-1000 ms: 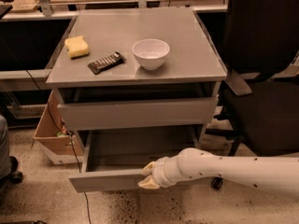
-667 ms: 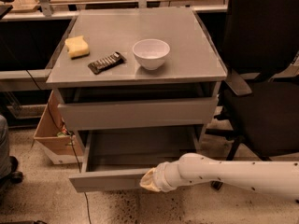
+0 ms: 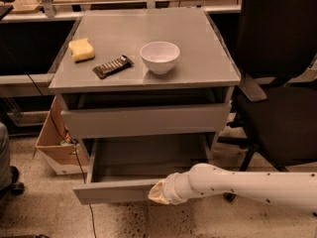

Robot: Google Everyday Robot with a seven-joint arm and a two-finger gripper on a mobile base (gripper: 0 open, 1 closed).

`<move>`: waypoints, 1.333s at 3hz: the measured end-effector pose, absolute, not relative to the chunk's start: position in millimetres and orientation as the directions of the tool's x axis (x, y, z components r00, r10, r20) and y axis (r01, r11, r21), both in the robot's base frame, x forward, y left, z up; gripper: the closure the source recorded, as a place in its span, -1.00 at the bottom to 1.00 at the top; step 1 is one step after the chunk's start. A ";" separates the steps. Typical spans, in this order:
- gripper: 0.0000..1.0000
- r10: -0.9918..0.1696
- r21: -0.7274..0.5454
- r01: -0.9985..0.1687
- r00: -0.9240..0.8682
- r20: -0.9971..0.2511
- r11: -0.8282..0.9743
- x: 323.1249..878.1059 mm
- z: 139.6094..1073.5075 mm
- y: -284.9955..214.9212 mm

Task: Close middle drawer

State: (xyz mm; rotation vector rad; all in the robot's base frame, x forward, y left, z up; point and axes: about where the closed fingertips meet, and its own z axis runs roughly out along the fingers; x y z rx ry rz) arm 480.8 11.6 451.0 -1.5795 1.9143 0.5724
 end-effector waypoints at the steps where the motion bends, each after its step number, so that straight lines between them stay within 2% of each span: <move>1: 1.00 -0.727 -0.049 -0.976 -0.124 -0.676 0.212 489.3 435.6 5.5; 4: 1.00 -0.742 -0.128 -0.973 -0.060 -0.668 0.193 535.2 414.1 -16.2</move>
Offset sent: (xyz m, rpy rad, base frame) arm 0.0398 -0.0398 -0.0536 -0.0136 -0.0315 -0.0346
